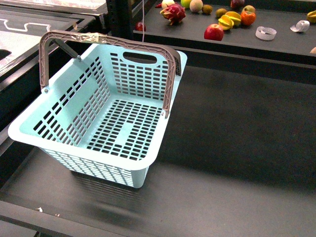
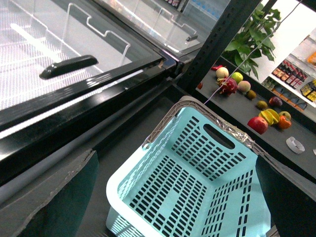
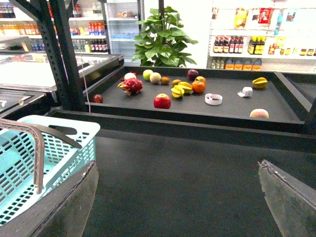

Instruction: Pick mango with right arm and hold basket with left

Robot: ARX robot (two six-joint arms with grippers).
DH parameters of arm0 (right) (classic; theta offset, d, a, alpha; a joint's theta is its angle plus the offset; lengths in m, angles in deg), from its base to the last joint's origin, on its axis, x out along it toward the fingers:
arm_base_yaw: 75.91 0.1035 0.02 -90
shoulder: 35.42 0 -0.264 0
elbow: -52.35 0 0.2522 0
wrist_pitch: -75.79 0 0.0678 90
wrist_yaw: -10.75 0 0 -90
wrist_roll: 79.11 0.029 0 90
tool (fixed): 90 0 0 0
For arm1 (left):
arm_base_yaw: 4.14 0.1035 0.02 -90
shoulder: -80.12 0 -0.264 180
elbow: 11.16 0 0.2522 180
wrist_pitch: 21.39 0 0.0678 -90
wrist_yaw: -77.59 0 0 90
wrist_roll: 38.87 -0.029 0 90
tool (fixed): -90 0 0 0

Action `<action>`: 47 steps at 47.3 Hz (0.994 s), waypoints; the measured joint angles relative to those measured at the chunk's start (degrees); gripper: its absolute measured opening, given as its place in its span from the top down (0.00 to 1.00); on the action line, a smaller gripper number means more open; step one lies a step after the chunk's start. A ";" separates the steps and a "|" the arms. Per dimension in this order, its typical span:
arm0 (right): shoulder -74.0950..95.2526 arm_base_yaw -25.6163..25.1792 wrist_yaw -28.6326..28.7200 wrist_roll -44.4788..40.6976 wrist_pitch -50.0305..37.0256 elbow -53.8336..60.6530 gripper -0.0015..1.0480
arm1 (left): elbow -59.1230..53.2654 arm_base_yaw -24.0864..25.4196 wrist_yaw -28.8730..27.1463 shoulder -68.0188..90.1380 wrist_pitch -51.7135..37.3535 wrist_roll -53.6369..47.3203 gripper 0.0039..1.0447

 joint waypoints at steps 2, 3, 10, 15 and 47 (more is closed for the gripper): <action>-0.02 0.00 0.00 0.00 0.00 0.00 0.08 | 1.09 0.24 0.72 3.93 -1.79 1.49 0.05; -0.02 0.00 0.00 0.00 0.00 0.00 0.08 | 2.01 0.37 1.49 6.82 -2.84 2.58 0.05; -0.02 -0.02 0.00 0.00 0.00 0.00 0.08 | 9.79 1.03 6.38 23.78 -7.78 8.44 0.05; -0.02 -0.02 0.00 0.00 0.00 0.00 0.08 | 14.82 1.11 7.93 32.22 -8.79 11.58 0.05; -0.02 -0.02 0.00 0.00 0.00 0.00 0.08 | 54.14 -5.64 10.05 68.91 -3.89 24.72 0.05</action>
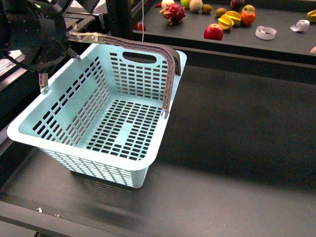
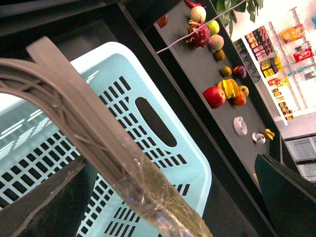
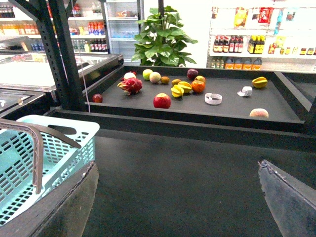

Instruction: Pick mango with right arm and hold basket with left

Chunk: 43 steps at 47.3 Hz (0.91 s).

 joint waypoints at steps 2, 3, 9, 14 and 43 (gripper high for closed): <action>0.00 0.00 0.00 0.00 0.00 0.00 0.08 | 2.05 -0.63 -0.13 1.40 0.92 0.72 0.05; 0.00 0.00 0.00 0.00 0.00 0.00 0.08 | 2.71 -0.83 -0.11 1.92 1.07 0.92 0.05; 0.00 0.00 0.00 0.00 0.00 0.00 0.08 | 6.99 -2.23 -0.17 4.92 2.89 2.62 0.05; 0.00 0.00 0.00 0.00 0.00 0.00 0.08 | 9.20 -2.86 -0.31 6.60 4.22 3.63 0.05; 0.00 0.00 0.00 0.00 0.00 0.00 0.08 | 8.02 -4.70 -0.13 7.21 4.00 11.37 0.75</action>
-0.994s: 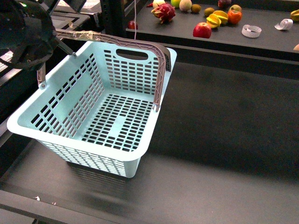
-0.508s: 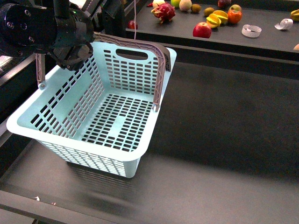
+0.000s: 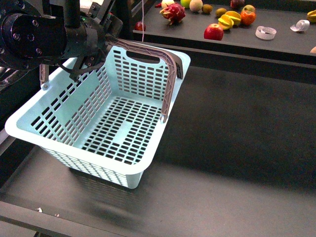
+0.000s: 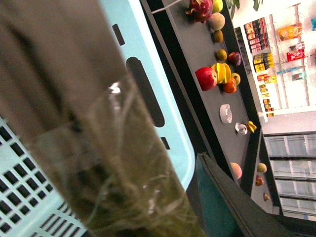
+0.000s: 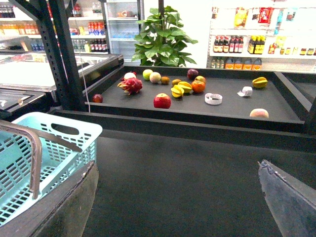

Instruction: Pick mango with right arm and hold basket with left

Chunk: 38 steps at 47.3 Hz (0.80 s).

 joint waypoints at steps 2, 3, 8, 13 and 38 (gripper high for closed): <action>0.00 0.00 0.00 0.00 0.00 0.00 0.08 | -0.50 -0.22 0.22 -0.55 -0.15 0.79 0.78; 0.00 0.00 0.00 0.00 0.00 0.00 0.08 | -0.87 -0.37 0.48 -0.92 -0.39 0.96 0.79; 0.00 0.00 0.00 0.00 0.00 0.00 0.08 | -3.04 -1.18 1.38 -2.95 -1.25 0.35 0.86; 0.00 0.00 -0.02 0.00 0.00 0.00 0.08 | -6.36 -1.88 1.25 -5.46 -2.78 -5.35 0.90; 0.00 0.00 0.00 0.00 0.00 0.00 0.08 | -19.87 -12.70 15.76 -24.48 -5.07 -29.55 0.90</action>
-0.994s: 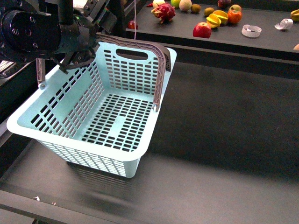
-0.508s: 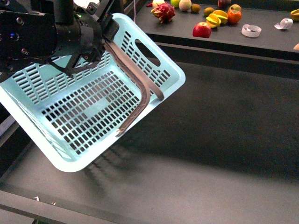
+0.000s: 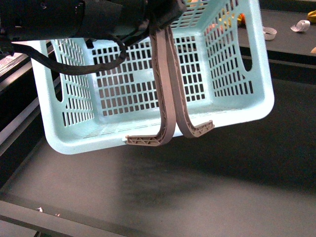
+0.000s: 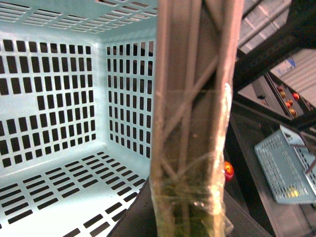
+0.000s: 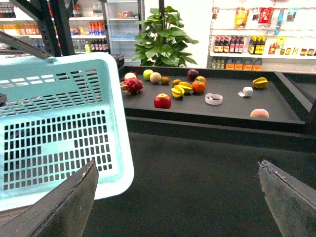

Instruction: Pick mango with right arm and hold basket with left

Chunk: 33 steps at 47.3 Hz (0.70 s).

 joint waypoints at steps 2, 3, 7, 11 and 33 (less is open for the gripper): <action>0.00 0.00 0.00 0.00 0.00 0.00 0.08 | -0.39 -0.79 0.52 -0.24 -0.02 -1.53 0.90; 0.00 0.00 0.00 0.00 0.00 0.00 0.08 | -0.55 -1.11 0.72 -0.26 -0.07 -2.27 0.90; 0.00 0.00 0.00 0.02 0.00 0.00 0.08 | -1.01 -2.16 0.74 -0.26 -0.15 -4.55 0.90; 0.00 0.00 -0.02 0.00 0.00 0.00 0.08 | -1.33 -3.13 1.64 -0.26 -0.44 -5.99 0.90; 0.00 0.00 0.00 0.00 0.00 0.00 0.08 | -1.40 -6.01 2.89 -0.26 -1.42 -10.32 0.90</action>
